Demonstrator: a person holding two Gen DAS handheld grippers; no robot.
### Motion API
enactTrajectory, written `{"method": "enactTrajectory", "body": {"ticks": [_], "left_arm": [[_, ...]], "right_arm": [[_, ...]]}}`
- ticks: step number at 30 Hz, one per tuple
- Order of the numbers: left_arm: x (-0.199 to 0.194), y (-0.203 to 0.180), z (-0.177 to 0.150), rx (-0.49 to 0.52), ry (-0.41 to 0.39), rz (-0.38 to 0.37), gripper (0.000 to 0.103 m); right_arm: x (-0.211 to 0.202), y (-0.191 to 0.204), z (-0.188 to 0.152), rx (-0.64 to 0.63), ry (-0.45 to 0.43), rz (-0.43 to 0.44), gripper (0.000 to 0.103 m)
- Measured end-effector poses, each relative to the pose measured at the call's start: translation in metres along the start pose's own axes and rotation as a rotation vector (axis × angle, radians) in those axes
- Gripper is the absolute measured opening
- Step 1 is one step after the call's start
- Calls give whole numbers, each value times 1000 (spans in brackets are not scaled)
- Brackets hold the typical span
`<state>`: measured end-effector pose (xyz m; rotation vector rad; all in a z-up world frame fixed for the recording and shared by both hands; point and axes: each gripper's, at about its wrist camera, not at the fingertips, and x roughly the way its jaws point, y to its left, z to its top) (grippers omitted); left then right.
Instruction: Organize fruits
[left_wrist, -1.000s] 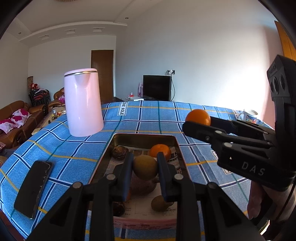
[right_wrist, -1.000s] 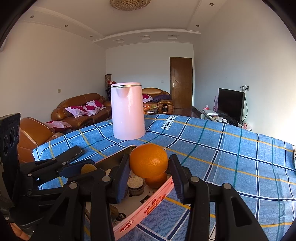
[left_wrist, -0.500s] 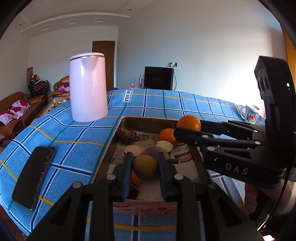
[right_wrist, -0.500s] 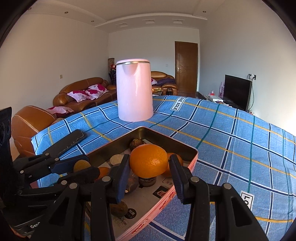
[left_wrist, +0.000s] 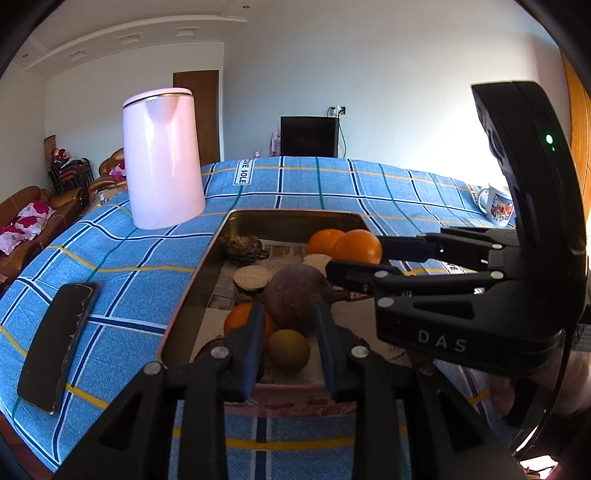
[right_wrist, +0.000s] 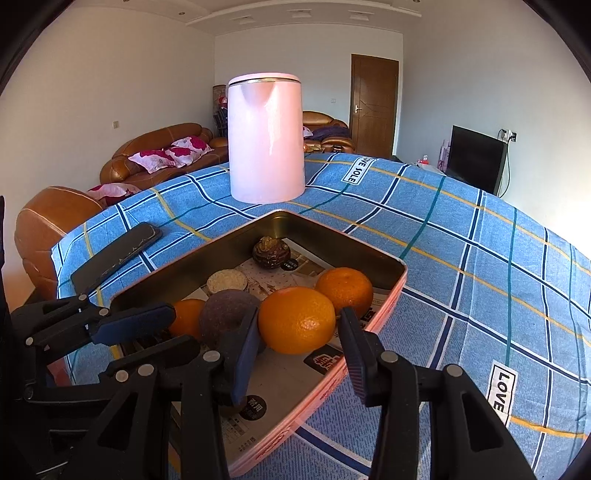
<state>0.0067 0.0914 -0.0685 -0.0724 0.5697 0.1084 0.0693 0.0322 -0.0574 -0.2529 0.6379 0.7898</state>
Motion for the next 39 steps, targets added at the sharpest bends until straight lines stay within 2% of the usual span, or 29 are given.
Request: {"method": "enactTrajectory", "body": {"ticks": [2,5,7,11,14,18,20,25,28,31,32,39], "left_arm": [[0,0,0,-2,1,-5,45],[-3,0,0,-3,-6,-7,54],[-6,0,1,-4,-18,-5,59],[-15,-2,4,-3,-45,-3,61],[-23,-2,7,-8,-68,2,67],[-31,0,9,-21,-94,8,69],[-34,1,11,-28,-107,10,73],[-42,0,15,-32,-127,13,75],[-46,-2,17,-31,-140,18,81],[-52,-4,18,-35,-163,28,97],[-54,-4,18,-39,-173,34,99],[-58,-11,19,-24,-184,21,100]], "right_arm": [[1,2,0,-1,0,0,51],[-4,-1,-1,12,-23,-6,60],[-9,-4,-2,23,-35,1,62],[-21,-7,-3,32,-57,-17,62],[-32,-12,-4,45,-77,-38,63],[-54,-22,-7,76,-122,-71,71],[-67,-26,-9,91,-149,-94,74],[-92,-33,-11,117,-197,-121,77],[-102,-34,-14,119,-215,-132,78],[-110,-32,-17,121,-227,-137,78],[-113,-31,-19,121,-232,-140,78],[-128,-34,-23,124,-258,-161,80]]}}
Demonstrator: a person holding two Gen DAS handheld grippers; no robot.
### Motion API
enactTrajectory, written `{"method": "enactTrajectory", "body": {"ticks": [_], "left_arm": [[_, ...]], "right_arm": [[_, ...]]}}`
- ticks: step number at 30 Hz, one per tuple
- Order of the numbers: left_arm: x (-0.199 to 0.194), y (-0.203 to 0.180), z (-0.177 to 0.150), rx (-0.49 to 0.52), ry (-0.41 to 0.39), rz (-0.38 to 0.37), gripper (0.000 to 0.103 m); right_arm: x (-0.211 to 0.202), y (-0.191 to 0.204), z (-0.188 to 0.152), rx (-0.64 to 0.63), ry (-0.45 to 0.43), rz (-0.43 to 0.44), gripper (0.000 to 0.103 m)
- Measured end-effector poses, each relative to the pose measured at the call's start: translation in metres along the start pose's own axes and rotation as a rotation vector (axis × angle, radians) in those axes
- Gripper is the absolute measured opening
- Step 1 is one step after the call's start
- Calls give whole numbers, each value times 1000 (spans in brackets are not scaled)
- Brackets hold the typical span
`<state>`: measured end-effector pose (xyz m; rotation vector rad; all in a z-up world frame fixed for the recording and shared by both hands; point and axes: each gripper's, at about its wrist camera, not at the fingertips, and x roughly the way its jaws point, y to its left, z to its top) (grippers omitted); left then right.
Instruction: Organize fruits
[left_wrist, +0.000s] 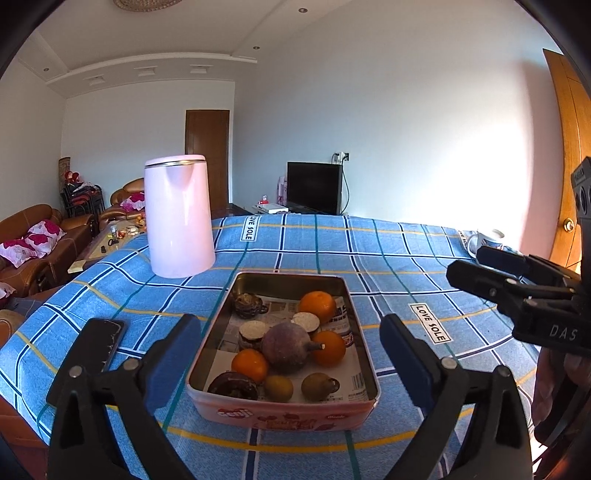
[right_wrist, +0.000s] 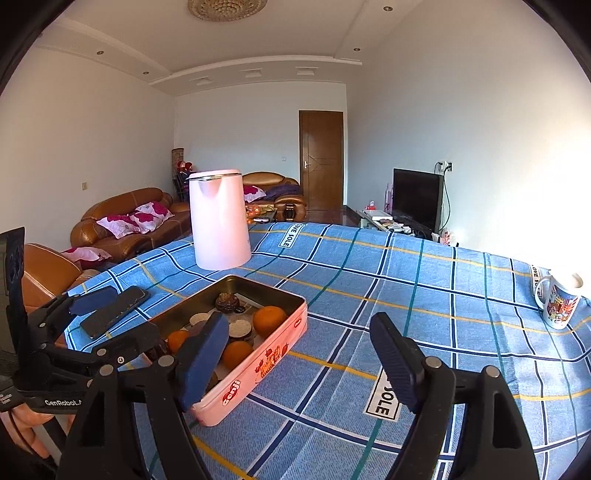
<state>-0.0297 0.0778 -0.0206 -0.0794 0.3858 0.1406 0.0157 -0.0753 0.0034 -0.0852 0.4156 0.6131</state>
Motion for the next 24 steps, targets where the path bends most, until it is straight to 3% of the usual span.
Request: {"method": "enactTrajectory", "body": {"ticks": [24], "left_arm": [[-6,-7,6,22,-4,15,103]], "right_arm": [[-17,0,1,1,-53,-5,83]]}}
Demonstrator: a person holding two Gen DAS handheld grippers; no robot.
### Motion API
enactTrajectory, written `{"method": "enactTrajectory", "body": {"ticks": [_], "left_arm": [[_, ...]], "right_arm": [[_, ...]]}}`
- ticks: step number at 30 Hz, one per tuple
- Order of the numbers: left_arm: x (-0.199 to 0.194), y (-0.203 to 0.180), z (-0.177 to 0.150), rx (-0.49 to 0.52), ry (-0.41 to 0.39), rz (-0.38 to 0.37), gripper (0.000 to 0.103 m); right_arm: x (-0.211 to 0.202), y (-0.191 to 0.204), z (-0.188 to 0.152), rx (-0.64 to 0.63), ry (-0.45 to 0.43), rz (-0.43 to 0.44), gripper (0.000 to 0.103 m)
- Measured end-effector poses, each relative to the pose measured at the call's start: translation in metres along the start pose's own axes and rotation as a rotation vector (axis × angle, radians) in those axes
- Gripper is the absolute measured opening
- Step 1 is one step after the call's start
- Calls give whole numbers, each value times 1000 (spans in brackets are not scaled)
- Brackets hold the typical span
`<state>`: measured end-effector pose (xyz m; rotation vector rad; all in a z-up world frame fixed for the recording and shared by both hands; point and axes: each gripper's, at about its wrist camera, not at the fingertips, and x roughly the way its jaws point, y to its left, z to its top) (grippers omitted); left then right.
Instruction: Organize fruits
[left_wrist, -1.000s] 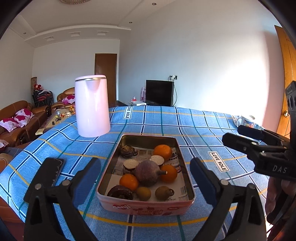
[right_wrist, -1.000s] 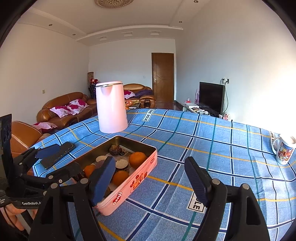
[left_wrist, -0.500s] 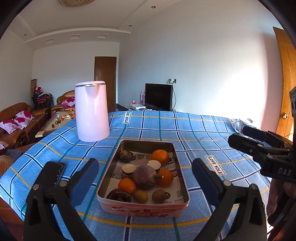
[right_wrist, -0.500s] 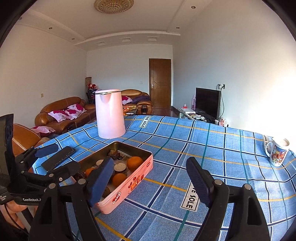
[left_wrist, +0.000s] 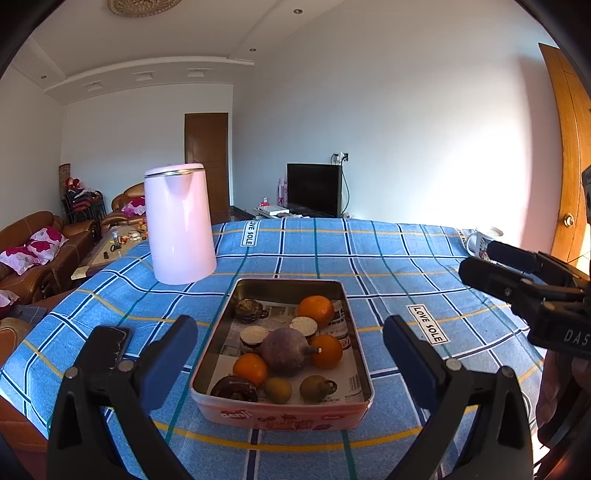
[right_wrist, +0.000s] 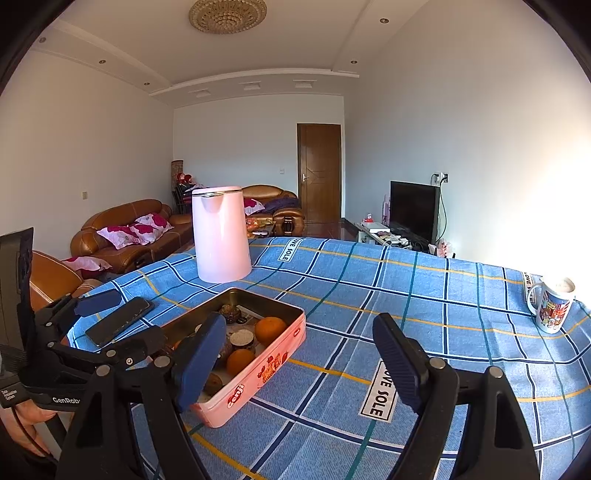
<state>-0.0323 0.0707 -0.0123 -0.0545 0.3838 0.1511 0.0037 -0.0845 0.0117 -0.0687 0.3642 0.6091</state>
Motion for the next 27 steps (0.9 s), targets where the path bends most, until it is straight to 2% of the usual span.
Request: {"method": "enactTrajectory", "body": {"ticks": [10,13,27], "left_arm": [[3,-2,0,1,21,19,103],[4,-2,1,-12,33,2,103],[-3,-4,5,-8,-19,25,103]], "right_arm": [[-3,-3,-2,11,-5,-3,83],[-4,-4,-3,10,-5,-4,83],[-1,-4,-9,12,10,-2,83]]}}
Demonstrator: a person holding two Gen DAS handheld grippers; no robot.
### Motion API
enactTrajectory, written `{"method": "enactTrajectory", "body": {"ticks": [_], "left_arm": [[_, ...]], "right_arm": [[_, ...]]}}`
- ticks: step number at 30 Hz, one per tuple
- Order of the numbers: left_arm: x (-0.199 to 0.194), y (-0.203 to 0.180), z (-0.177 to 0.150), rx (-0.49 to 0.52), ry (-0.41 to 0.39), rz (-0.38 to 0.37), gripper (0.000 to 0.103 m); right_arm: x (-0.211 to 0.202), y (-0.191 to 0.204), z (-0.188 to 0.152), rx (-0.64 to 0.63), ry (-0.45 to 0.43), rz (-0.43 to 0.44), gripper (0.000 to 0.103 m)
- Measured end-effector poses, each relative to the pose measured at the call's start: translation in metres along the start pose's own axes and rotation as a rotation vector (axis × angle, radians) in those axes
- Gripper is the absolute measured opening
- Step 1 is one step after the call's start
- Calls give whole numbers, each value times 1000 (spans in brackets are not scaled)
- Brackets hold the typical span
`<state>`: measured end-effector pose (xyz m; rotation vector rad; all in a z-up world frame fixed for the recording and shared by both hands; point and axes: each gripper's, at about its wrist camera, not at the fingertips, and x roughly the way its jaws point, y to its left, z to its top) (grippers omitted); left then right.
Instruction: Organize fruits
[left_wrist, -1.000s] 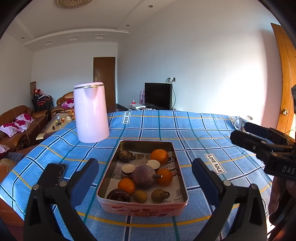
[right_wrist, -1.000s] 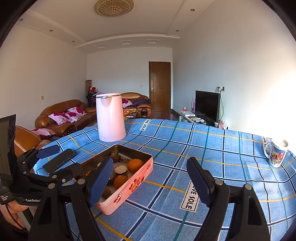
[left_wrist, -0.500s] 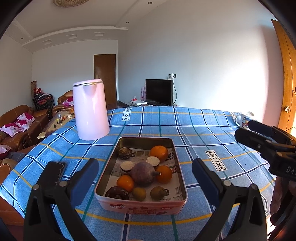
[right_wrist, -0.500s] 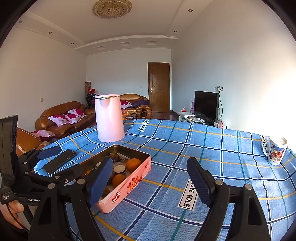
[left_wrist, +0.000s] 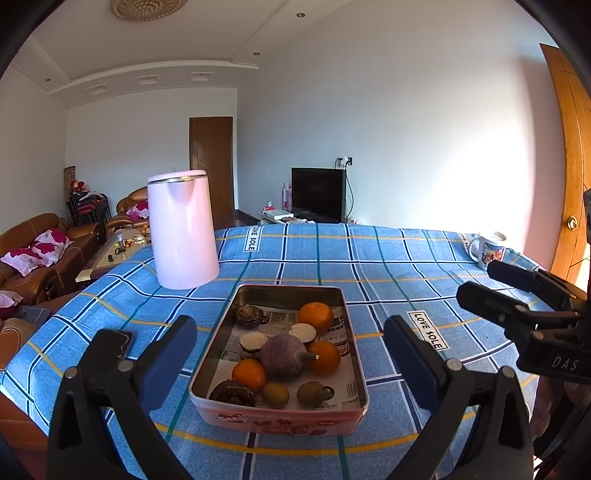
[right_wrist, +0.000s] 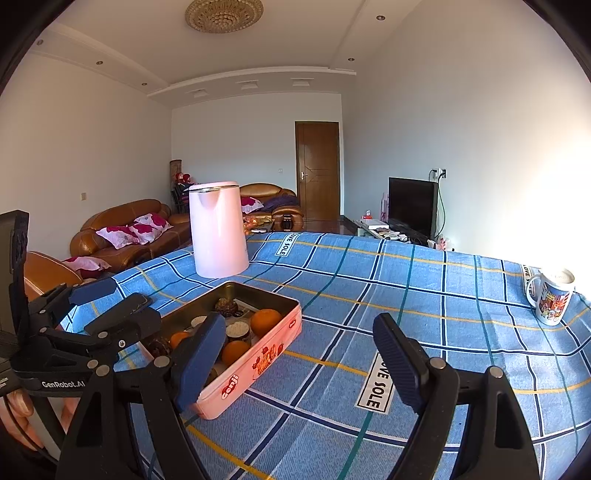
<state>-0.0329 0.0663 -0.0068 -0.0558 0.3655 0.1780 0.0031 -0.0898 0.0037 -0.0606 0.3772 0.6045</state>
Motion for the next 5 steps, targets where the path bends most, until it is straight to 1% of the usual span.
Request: {"method": "enactTrajectory", "body": {"ticks": [5], "left_arm": [[1,1,0,-3,2,1,103]], "right_arm": [[1,-2,-2,2,6,-4,83]]}}
